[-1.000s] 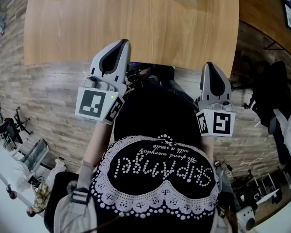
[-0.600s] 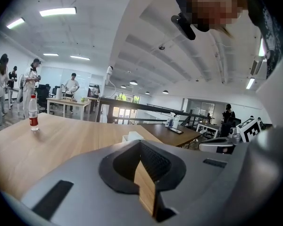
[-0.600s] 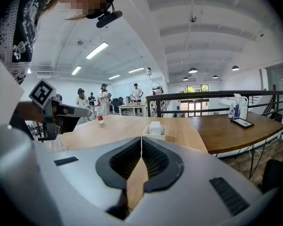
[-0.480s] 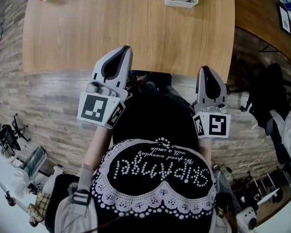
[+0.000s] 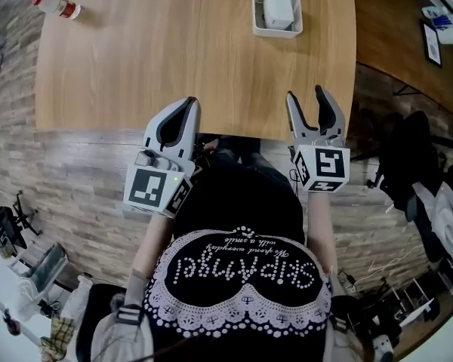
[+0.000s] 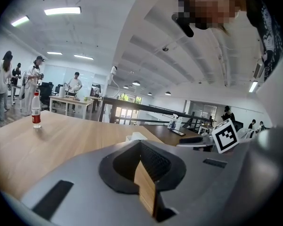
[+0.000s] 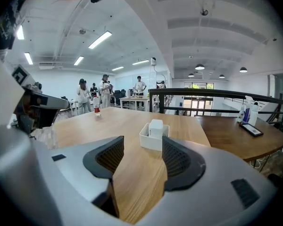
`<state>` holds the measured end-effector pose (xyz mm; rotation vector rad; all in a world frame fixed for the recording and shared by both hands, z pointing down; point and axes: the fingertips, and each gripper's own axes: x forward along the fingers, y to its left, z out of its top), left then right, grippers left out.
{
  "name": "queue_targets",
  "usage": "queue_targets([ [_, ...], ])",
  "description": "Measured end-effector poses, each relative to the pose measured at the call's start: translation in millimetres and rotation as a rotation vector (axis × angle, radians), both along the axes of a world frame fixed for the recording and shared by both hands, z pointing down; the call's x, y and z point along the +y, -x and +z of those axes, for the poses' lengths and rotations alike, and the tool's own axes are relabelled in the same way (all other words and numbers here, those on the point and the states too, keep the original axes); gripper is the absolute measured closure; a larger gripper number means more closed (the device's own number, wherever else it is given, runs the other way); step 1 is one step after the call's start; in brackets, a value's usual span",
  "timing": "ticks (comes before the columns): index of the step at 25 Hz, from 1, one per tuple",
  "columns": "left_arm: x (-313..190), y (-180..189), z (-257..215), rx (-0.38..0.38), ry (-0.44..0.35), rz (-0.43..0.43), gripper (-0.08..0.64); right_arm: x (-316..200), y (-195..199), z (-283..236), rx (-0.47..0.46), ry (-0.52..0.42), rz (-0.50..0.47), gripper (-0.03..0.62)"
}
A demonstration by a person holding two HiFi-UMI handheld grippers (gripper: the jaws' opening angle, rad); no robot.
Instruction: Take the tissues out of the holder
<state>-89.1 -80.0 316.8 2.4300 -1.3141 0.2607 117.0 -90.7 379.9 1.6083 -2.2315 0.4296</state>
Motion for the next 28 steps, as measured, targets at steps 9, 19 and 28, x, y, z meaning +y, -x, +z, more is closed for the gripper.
queue_targets([
  [9,-1,-4,8,0.024,0.036,-0.012,0.554,-97,7,28,0.031,0.019,0.006,0.330],
  [19,-10,3,17,0.027,0.074,-0.056,0.554,-171,8,73,0.058,0.119,0.054,0.277],
  [28,-16,13,18,0.016,0.089,-0.117,0.554,-205,11,102,0.054,0.206,0.072,0.234],
])
